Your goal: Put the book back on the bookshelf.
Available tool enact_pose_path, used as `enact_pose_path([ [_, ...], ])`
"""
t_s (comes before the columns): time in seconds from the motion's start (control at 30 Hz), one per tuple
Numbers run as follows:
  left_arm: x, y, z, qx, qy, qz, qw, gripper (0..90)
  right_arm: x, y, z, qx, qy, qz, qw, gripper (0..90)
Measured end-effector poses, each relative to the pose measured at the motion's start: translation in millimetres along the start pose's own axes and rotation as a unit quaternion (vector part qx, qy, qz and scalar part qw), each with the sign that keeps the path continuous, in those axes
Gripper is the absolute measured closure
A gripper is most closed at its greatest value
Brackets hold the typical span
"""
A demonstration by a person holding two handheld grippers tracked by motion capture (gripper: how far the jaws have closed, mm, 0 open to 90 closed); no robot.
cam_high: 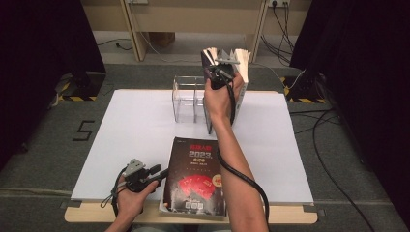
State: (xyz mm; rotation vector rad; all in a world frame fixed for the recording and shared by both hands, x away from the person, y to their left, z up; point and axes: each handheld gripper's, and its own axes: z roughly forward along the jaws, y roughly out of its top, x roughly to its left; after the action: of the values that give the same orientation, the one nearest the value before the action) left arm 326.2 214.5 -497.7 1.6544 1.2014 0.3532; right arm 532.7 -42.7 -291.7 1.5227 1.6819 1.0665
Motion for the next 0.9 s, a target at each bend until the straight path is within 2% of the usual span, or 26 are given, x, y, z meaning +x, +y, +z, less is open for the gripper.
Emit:
enact_pose_path([
  [0.17, 0.9, 0.3, 0.3, -0.001, -0.001, -0.001, 1.0, 54.3, -4.6, 2.2, 2.3, -0.029, 0.009, 0.014, 0.9994, 77.1],
  [0.23, 1.3, 0.4, 0.6, -0.001, -0.001, -0.001, 1.0, 54.3, -5.1, 4.4, 2.7, -0.047, 0.014, 0.013, 0.9987, 77.1],
  [0.33, 1.1, 0.3, 0.7, -0.001, -0.001, -0.001, 1.0, 54.4, -4.8, 3.7, 3.9, -0.066, 0.009, 0.013, 0.9977, 77.1],
  [0.47, 0.7, 0.1, 0.2, -0.002, -0.002, 0.001, 1.0, 54.4, -5.0, -6.2, 5.8, -0.08, -0.005, 0.014, 0.9967, 76.9],
  [0.6, -0.2, -0.2, 0.4, -0.001, -0.005, 0.003, 1.0, 54.3, -2.8, -12.3, 4.3, -0.083, -0.022, 0.009, 0.9963, 76.5],
  [0.67, -0.1, -0.2, 0.4, -0.001, -0.005, 0.003, 1.0, 54.3, -0.5, -14.2, 3.4, -0.075, -0.031, 0.006, 0.9967, 76.0],
  [0.77, -0.3, -0.4, -0.1, -0.001, -0.005, 0.003, 1.0, 54.3, 1.7, -16.5, 2.9, -0.06, -0.061, -0.01, 0.9963, 71.9],
  [0.9, -1.7, -0.7, 0.6, -0.002, -0.006, 0.005, 1.0, 54.3, -4.9, -19.8, 1.8, -0.057, -0.055, -0.011, 0.9968, 69.9],
])
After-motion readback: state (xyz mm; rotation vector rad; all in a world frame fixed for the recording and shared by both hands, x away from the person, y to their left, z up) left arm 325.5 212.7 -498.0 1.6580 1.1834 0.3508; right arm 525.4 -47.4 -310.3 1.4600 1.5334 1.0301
